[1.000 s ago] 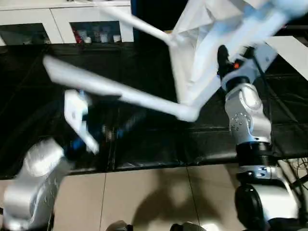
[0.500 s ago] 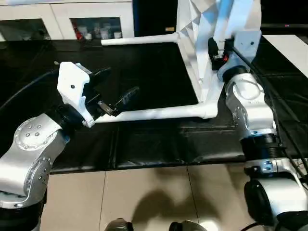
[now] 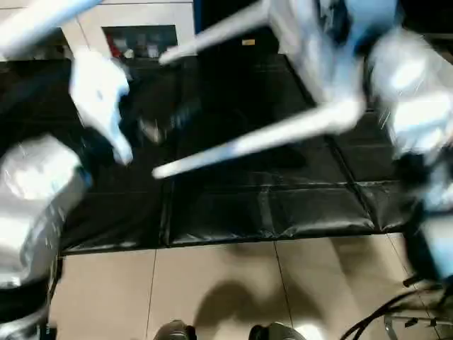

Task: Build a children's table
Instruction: Flip table

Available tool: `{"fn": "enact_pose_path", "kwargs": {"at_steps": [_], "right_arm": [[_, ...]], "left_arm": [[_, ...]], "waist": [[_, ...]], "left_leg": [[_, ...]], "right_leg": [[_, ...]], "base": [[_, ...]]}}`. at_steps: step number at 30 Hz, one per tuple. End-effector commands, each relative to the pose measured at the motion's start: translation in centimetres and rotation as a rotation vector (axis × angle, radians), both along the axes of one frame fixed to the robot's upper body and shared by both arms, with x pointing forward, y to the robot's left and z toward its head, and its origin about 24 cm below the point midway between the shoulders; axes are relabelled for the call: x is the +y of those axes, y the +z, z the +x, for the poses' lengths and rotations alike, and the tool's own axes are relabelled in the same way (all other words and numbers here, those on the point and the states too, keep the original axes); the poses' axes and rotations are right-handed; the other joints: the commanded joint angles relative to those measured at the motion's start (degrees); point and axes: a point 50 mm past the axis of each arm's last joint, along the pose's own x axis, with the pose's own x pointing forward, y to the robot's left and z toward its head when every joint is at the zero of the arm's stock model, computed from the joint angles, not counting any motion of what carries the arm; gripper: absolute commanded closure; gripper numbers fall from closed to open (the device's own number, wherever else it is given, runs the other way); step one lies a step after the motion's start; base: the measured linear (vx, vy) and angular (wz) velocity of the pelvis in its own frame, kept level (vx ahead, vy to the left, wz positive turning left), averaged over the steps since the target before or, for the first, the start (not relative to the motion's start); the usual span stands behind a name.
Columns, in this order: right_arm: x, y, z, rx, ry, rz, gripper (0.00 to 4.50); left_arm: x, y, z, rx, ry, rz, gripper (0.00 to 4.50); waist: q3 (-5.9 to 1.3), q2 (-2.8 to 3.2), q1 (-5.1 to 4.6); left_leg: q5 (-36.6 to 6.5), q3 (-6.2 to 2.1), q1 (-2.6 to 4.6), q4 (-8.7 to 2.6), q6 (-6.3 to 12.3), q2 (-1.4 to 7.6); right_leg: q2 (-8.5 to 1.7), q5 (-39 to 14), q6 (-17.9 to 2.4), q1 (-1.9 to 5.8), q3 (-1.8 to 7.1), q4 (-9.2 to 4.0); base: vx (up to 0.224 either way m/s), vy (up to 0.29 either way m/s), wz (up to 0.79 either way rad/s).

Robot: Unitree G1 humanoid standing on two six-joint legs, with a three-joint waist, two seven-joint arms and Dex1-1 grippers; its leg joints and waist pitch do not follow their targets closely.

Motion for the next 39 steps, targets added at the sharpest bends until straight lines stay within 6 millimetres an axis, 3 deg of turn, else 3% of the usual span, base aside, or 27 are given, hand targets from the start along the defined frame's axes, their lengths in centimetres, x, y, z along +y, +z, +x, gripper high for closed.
{"fn": "enact_pose_path", "kwargs": {"at_steps": [1,2,3,5,7,11,15,17,21,24,26,28,32,34,36,39], "right_arm": [[0.1,2.2,-1.0,-0.113,-0.078,-0.331,2.55],[-0.1,2.9,-1.2,-0.110,-0.092,-0.364,2.55],[-0.2,3.1,-1.2,-0.106,-0.096,-0.376,2.55],[-0.5,3.8,-1.2,-0.068,-0.112,-0.449,2.55],[-0.5,4.1,-1.2,-0.042,-0.108,-0.482,2.55],[-0.5,4.2,-0.5,-0.006,-0.110,-0.511,2.55],[-0.3,4.2,-0.3,0.013,-0.102,-0.522,2.55],[-0.2,4.0,0.0,0.037,-0.103,-0.527,2.55],[-0.2,3.5,0.5,0.073,-0.109,-0.549,2.55],[-0.2,3.3,0.7,0.089,-0.108,-0.563,2.55],[-0.3,3.0,0.9,0.106,-0.109,-0.574,2.55],[-0.3,2.9,1.0,0.111,-0.110,-0.579,2.55],[0.0,2.9,1.1,0.132,-0.090,-0.610,2.55],[0.2,2.9,1.1,0.133,-0.076,-0.619,2.55],[0.5,3.0,1.0,0.130,-0.065,-0.620,2.55],[1.2,3.0,0.9,0.130,-0.039,-0.623,2.55]], "left_arm": [[0.8,1.5,-0.1,-0.065,0.056,0.015,0.00],[1.0,2.0,-0.1,-0.089,0.073,0.028,0.00],[1.1,2.1,-0.1,-0.096,0.079,0.033,0.00],[1.5,2.8,-0.1,-0.124,0.117,0.055,0.00],[1.7,3.0,0.0,-0.131,0.147,0.074,0.00],[1.8,2.1,0.8,-0.126,0.214,0.166,0.00],[1.6,2.4,1.0,-0.183,0.240,0.155,0.00],[-0.1,2.8,0.2,-0.205,0.066,0.037,0.00],[-2.0,2.4,-1.4,-0.172,-0.177,0.045,0.00],[-2.3,2.7,-1.9,-0.200,-0.206,0.035,0.00],[-2.7,3.9,-2.5,-0.289,-0.247,-0.045,0.00],[-2.7,4.3,-2.6,-0.317,-0.244,-0.059,0.00],[-0.4,4.5,-0.4,-0.322,0.058,0.055,0.00],[0.1,4.0,0.2,-0.287,0.111,0.095,0.00],[0.3,3.4,0.8,-0.250,0.125,0.085,0.00],[-0.1,1.7,2.0,-0.167,0.104,0.073,0.00]], "waist": [[-4.75,-1.12,-0.14],[-5.00,-1.01,0.05],[-4.81,-1.00,0.06],[-4.64,-1.02,0.25],[-4.59,-0.87,0.36],[-4.46,-1.21,0.17],[-4.54,-1.25,0.23],[-4.85,-1.14,0.28],[-4.74,-1.32,0.47],[-4.40,-1.28,0.45],[-4.28,-1.38,0.46],[-4.07,-1.40,0.25],[-3.26,-1.61,-0.45],[-3.14,-1.45,-0.88],[-3.28,-1.24,-1.21],[-3.44,-0.83,-1.45]], "left_leg": [[-1.9,-1.21,0.61,-2.99,3.92,3.17],[-1.2,-1.29,0.82,-2.86,3.96,3.32],[-1.6,-1.32,0.79,-2.87,4.29,3.49],[-2.9,-1.33,0.55,-2.84,4.18,3.43],[-3.4,-1.49,0.42,-2.88,3.86,3.59],[-4.5,-1.56,0.58,-2.92,3.26,3.80],[-4.0,-1.61,0.42,-2.95,2.86,3.81],[-1.8,-1.54,0.32,-2.75,2.93,3.85],[-2.7,-1.60,0.26,-2.77,3.52,3.96],[-4.5,-1.48,0.49,-2.88,3.09,4.06],[-5.9,-1.47,0.74,-2.92,2.47,4.01],[-7.1,-1.54,0.61,-3.05,2.12,4.07],[-14.6,-1.84,1.52,-3.26,0.46,3.71],[-15.7,-1.96,1.96,-3.29,0.04,3.54],[-15.7,-2.19,2.08,-3.47,-0.09,3.82],[-17.6,-2.46,2.32,-3.80,-0.31,4.17]], "right_leg": [[-4.79,-14.2,-2.0,4.73,4.97,-4.83],[-4.81,-12.2,-2.8,4.61,5.22,-4.41],[-4.72,-11.1,-4.0,4.37,5.23,-4.24],[-5.08,-13.1,-4.7,4.55,5.22,-4.39],[-5.15,-14.0,-4.8,4.49,5.21,-4.40],[-5.25,-13.6,-5.5,4.36,5.25,-4.61],[-5.42,-13.3,-5.3,4.68,5.35,-4.44],[-5.58,-8.6,-7.4,4.82,5.46,-3.88],[-5.74,-8.6,-8.8,4.86,5.45,-3.89],[-5.56,-11.3,-8.3,4.62,5.48,-4.27],[-5.54,-14.3,-7.0,4.53,5.38,-4.78],[-5.41,-15.9,-6.2,4.50,5.32,-4.88],[-5.42,-27.8,-1.3,4.10,4.88,-6.07],[-5.60,-30.6,0.5,3.83,4.72,-6.65],[-5.73,-29.4,-0.3,3.97,4.63,-6.67],[-5.93,-26.5,-3.0,4.16,4.79,-6.33]], "base": [[0.000,0.000,0.00],[0.000,0.000,0.00],[0.000,0.000,0.00],[0.000,0.000,0.00],[0.000,0.000,0.00],[0.000,0.000,0.00],[0.000,0.000,0.00],[0.000,0.000,0.00],[0.000,0.000,0.00],[0.000,0.000,0.00],[0.000,0.000,0.00],[0.000,0.000,0.00],[0.000,0.000,0.00],[0.000,0.000,0.00],[0.000,0.000,0.00],[0.000,0.000,0.00]]}}
